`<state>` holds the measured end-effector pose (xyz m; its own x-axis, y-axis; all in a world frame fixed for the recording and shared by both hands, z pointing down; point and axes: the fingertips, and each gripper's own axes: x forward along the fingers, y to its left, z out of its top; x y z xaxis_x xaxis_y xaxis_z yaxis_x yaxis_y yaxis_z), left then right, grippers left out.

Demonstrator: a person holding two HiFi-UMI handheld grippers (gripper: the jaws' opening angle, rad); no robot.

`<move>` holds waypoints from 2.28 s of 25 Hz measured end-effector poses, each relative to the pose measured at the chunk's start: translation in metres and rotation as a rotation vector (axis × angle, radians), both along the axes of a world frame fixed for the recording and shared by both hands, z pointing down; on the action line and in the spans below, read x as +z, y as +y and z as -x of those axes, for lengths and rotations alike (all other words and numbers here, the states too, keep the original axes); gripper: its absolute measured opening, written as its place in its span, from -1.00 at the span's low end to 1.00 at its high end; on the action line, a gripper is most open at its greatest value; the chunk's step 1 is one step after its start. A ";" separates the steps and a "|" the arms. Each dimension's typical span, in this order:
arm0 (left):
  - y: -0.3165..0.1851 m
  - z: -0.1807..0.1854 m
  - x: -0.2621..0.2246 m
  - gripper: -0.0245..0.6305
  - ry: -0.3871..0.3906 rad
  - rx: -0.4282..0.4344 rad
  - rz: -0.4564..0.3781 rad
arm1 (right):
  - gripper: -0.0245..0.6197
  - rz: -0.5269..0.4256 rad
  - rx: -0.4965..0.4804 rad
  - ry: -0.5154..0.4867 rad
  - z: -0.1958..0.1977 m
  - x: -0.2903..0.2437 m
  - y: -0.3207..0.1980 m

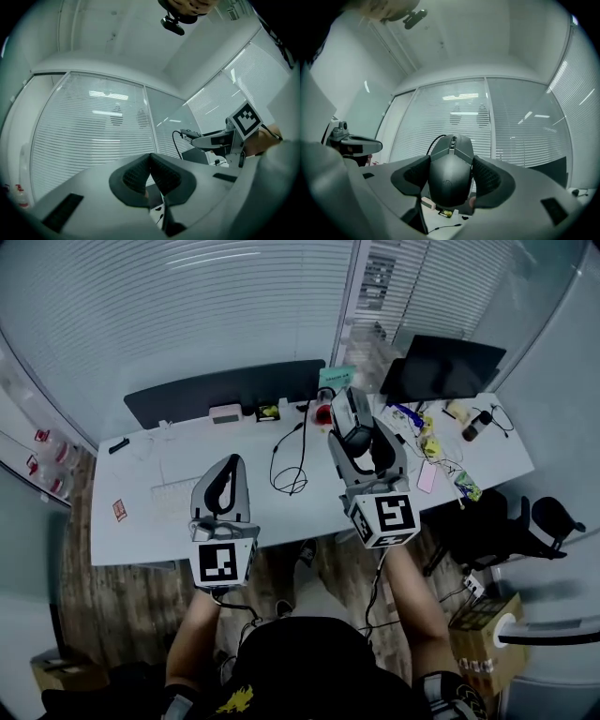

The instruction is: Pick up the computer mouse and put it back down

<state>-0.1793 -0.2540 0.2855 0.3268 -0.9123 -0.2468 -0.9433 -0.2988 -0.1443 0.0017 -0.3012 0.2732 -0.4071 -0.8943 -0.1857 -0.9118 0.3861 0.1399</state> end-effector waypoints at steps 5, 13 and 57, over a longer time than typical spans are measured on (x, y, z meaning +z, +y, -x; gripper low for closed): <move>-0.040 0.005 0.035 -0.88 -0.039 -0.023 0.068 | 0.00 0.077 -0.005 0.032 0.004 0.042 -0.052; -0.105 0.003 0.118 -0.88 0.005 -0.036 0.188 | 0.00 0.302 0.023 0.077 -0.005 0.170 -0.119; 0.030 -0.047 0.112 -0.88 0.004 0.050 0.177 | -0.88 0.118 0.172 -0.073 -0.079 0.130 0.082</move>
